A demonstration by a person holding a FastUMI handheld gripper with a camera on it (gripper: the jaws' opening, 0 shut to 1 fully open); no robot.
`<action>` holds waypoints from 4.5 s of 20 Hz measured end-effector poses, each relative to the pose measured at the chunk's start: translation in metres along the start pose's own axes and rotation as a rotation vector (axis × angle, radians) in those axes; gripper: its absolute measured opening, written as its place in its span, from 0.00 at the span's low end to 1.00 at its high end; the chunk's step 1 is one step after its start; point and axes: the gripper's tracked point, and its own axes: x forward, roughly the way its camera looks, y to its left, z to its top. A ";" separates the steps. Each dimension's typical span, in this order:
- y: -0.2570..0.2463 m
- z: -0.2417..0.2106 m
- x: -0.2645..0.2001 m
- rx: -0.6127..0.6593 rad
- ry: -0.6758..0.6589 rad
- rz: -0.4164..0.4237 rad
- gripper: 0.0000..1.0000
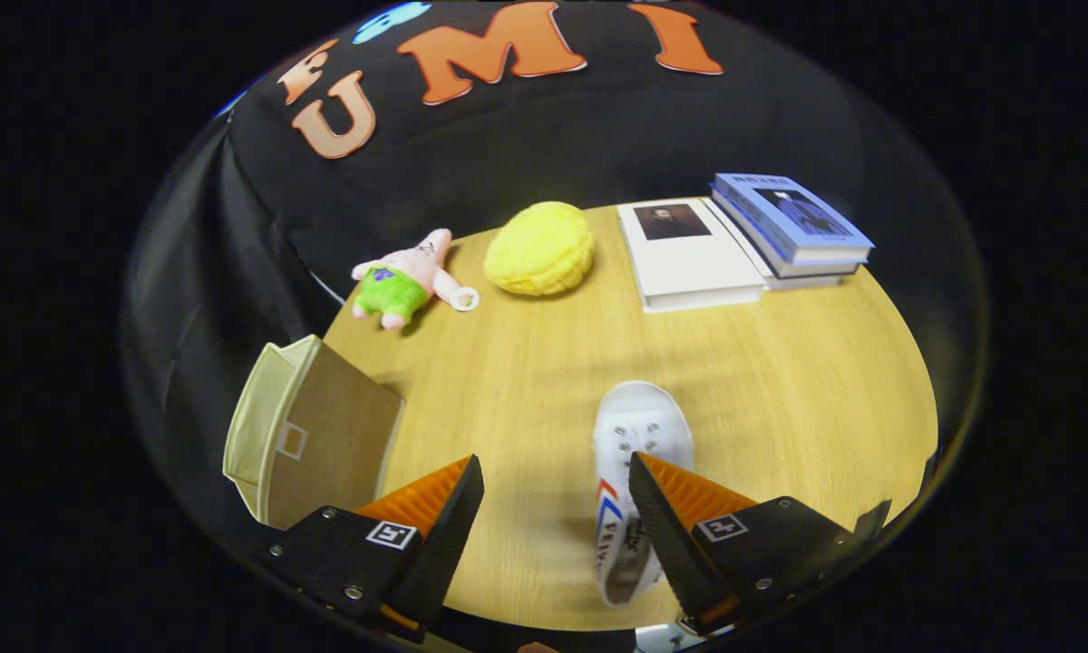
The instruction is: Open the storage box then place both shoes into the box .Put the left shoe in first, then the right shoe, with the right side of both shoes facing outward in a uniform manner.
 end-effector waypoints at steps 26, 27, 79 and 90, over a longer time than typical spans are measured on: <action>-0.049 -0.069 0.044 0.269 0.210 -0.029 0.20; -0.039 -0.069 0.043 0.261 0.216 -0.006 0.20; 0.327 -0.036 -0.013 0.107 0.362 0.203 0.31; 0.267 0.111 -0.071 0.028 -0.080 0.300 0.91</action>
